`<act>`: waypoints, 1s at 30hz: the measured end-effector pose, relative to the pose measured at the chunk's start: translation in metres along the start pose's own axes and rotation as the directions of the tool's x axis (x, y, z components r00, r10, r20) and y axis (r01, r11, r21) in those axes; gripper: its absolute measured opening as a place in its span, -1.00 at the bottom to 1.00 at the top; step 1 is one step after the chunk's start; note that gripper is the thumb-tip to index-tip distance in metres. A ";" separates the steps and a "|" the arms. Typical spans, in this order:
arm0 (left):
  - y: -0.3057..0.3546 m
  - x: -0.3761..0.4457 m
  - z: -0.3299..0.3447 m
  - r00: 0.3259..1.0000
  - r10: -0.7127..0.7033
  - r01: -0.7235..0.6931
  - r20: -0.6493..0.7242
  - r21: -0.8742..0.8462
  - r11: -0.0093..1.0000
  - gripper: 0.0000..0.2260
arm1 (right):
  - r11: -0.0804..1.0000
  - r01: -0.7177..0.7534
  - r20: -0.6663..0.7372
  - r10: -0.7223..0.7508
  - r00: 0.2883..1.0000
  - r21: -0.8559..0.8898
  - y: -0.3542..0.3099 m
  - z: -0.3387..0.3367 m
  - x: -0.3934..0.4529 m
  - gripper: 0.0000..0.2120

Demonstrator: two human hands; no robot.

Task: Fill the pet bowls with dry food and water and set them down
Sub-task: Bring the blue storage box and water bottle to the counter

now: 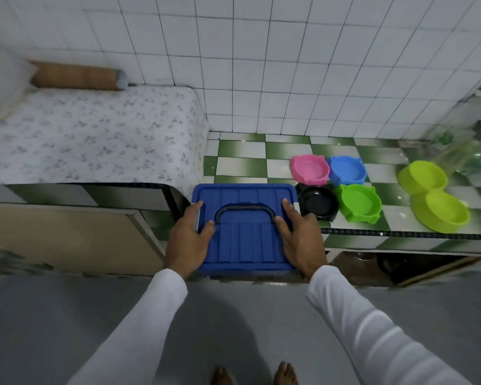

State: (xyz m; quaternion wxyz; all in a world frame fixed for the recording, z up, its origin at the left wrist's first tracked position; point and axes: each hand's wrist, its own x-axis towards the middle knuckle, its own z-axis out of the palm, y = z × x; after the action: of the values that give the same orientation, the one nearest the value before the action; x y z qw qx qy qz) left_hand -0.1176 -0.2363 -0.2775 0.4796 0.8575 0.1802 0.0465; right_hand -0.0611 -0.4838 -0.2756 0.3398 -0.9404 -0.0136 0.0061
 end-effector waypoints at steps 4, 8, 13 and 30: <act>0.017 0.018 -0.011 0.999 0.039 -0.038 -0.019 0.021 0.999 -0.50 | 0.999 0.039 -0.059 -0.040 0.997 -0.015 -0.016 -0.010 0.015 -0.50; 0.033 0.036 -0.018 0.997 0.079 -0.078 -0.016 0.063 0.995 -0.50 | 1.000 0.017 -0.060 -0.018 0.998 -0.005 -0.026 -0.014 0.033 -0.49; 0.042 0.063 -0.017 0.995 0.100 -0.099 -0.009 0.054 0.994 -0.51 | 1.000 0.014 -0.073 -0.016 0.997 -0.027 -0.026 -0.013 0.058 -0.49; 0.052 0.217 0.042 0.999 0.048 -0.046 -0.024 0.063 0.997 -0.51 | 1.000 0.006 0.011 -0.006 1.000 0.003 -0.014 0.002 0.218 -0.47</act>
State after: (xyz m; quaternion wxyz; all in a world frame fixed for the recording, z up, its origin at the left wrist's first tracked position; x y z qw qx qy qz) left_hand 0.1092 -0.2183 -0.2767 0.4489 0.8755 0.1673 0.0628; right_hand 0.1565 -0.4652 -0.2687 0.3409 -0.9398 -0.0185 0.0105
